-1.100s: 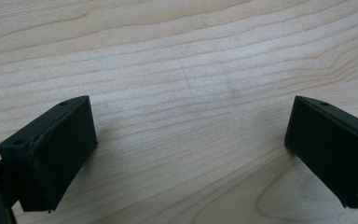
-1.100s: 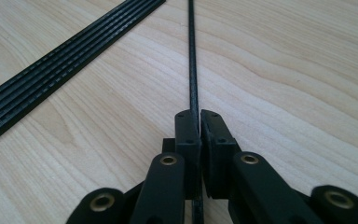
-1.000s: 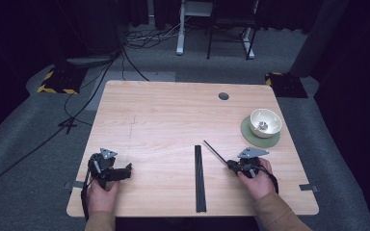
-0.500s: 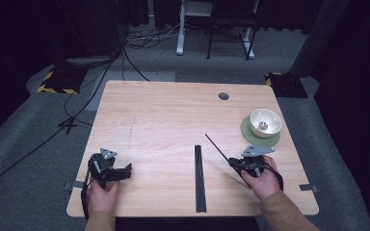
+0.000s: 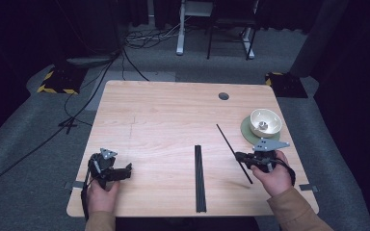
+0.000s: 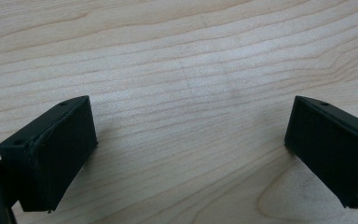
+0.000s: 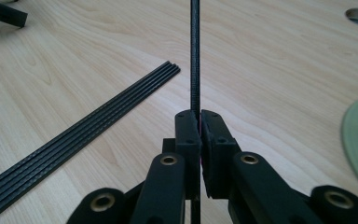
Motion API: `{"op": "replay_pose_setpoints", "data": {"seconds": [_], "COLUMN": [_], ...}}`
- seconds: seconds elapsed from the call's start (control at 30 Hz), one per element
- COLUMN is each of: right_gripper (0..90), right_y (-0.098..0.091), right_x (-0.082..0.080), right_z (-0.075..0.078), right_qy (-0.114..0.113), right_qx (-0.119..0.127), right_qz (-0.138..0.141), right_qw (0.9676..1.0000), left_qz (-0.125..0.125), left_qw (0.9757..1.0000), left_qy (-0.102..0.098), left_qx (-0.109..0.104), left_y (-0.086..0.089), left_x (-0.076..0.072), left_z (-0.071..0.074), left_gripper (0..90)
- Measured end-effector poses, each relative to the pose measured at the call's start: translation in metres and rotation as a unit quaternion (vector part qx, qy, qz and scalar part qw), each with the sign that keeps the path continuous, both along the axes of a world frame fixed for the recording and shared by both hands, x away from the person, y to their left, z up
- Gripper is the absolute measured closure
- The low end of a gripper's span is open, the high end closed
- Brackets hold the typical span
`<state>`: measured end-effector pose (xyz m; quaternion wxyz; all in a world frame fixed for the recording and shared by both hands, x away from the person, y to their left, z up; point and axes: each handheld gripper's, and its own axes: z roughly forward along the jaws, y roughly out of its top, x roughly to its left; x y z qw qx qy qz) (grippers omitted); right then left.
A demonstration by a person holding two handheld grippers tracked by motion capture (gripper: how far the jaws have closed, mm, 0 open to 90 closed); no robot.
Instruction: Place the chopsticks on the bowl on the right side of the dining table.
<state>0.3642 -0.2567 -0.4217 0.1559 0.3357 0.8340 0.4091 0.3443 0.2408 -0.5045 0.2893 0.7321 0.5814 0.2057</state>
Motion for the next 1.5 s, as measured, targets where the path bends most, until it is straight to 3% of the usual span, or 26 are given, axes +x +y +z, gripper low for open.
{"op": "replay_pose_setpoints", "data": {"seconds": [0.33, 0.77, 0.93, 1.03, 1.3, 1.5], "right_gripper": [86.9, 86.9, 86.9, 86.9, 86.9, 86.9], "right_y": [-0.024, -0.041, -0.054, -0.062, -0.078, -0.091], "right_x": [0.006, 0.014, 0.025, 0.035, 0.052, 0.072], "right_z": [0.033, 0.063, 0.074, 0.078, 0.084, 0.088], "right_qy": [-0.014, -0.02, -0.025, -0.018, -0.017, -0.032], "right_qx": [0.003, -0.001, -0.013, -0.002, -0.005, -0.024], "right_qz": [-0.019, -0.028, -0.046, -0.055, -0.066, -0.086], "right_qw": [0.9997, 0.9994, 0.9985, 0.9983, 0.9976, 0.9955], "left_qz": [0.0, 0.001, 0.0, 0.002, 0.005, 0.005], "left_qw": [1.0, 1.0, 1.0, 1.0, 1.0, 1.0], "left_qy": [-0.001, 0.0, -0.002, -0.003, -0.001, -0.002], "left_qx": [0.0, 0.0, -0.002, 0.0, -0.004, -0.003], "left_y": [0.0, 0.0, 0.001, 0.001, 0.0, 0.0], "left_x": [-0.001, 0.0, 0.0, 0.0, -0.001, -0.001], "left_z": [0.0, 0.0, 0.0, 0.0, 0.0, 0.0], "left_gripper": [2.2, 2.1, 2.5, 3.2, 3.2, 3.2]}}
